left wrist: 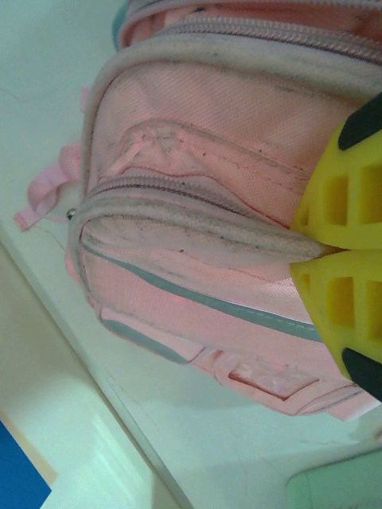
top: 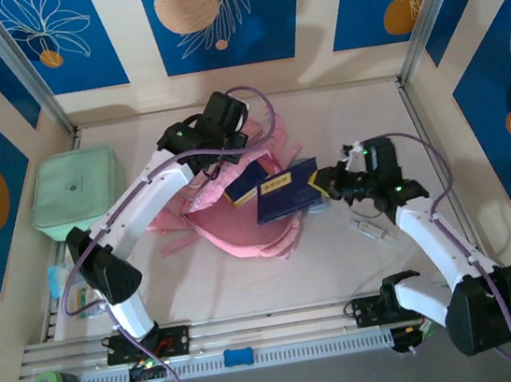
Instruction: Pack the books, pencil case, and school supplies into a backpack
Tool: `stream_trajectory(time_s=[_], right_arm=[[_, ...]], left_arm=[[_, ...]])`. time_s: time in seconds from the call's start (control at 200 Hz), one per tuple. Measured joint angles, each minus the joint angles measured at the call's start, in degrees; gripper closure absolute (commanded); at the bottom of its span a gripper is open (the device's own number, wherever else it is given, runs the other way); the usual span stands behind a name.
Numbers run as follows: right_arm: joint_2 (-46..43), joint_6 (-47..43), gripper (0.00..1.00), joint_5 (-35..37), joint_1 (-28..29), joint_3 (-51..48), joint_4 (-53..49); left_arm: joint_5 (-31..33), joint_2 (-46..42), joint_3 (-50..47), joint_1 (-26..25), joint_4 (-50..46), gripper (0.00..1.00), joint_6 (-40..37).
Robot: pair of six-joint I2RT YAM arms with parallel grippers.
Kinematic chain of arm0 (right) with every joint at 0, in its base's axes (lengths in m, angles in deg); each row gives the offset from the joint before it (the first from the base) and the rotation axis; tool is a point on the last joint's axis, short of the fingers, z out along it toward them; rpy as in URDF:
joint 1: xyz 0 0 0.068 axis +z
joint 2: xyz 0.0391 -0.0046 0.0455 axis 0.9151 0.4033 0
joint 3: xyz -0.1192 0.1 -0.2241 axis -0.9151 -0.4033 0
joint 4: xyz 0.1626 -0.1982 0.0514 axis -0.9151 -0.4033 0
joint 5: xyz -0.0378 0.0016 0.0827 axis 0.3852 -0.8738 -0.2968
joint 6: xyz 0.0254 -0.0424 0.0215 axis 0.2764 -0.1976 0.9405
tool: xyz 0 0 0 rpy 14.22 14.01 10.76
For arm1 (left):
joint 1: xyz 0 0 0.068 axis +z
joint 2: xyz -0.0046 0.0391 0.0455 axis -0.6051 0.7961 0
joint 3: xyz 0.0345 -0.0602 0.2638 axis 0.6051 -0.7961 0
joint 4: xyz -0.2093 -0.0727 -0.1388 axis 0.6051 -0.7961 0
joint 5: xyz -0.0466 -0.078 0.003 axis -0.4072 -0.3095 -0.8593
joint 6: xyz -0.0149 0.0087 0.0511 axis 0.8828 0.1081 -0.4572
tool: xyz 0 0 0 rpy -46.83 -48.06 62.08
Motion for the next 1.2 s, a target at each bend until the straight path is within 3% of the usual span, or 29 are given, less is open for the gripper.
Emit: stream_trajectory(time_s=[0.18, 0.365, 0.545, 0.84, 1.09, 1.201], right_arm=[[8.3, 7.3, 1.0, 17.6, 12.3, -3.4, 18.1], [17.8, 10.3, 1.0, 32.9, 18.6, -2.5, 32.9], [30.2, 12.4, 0.76, 39.9, 20.0, 1.0, 42.6], [32.4, 13.0, 0.58, 36.4, 21.3, 4.5, 36.9], [29.2, 12.5, 0.61, 27.0, 20.9, 3.5, 25.8], [28.7, 11.9, 0.7, 23.9, 20.8, 3.5, 22.4]], left_arm=[[-1.2, 0.5, 1.7, -0.1, -1.2, 1.0, 5.4], [-1.9, 2.3, 3.6, -0.1, -2.0, 1.0, 9.8], [-2.6, 3.4, 3.7, -0.2, -1.8, 1.0, 12.4], [-3.2, 4.1, 3.8, -0.2, -0.9, 1.0, 13.2], [-3.2, 4.1, 3.7, -0.2, -0.6, 1.0, 13.2], [-3.2, 4.1, 3.5, -0.2, -0.5, 1.0, 13.6]])
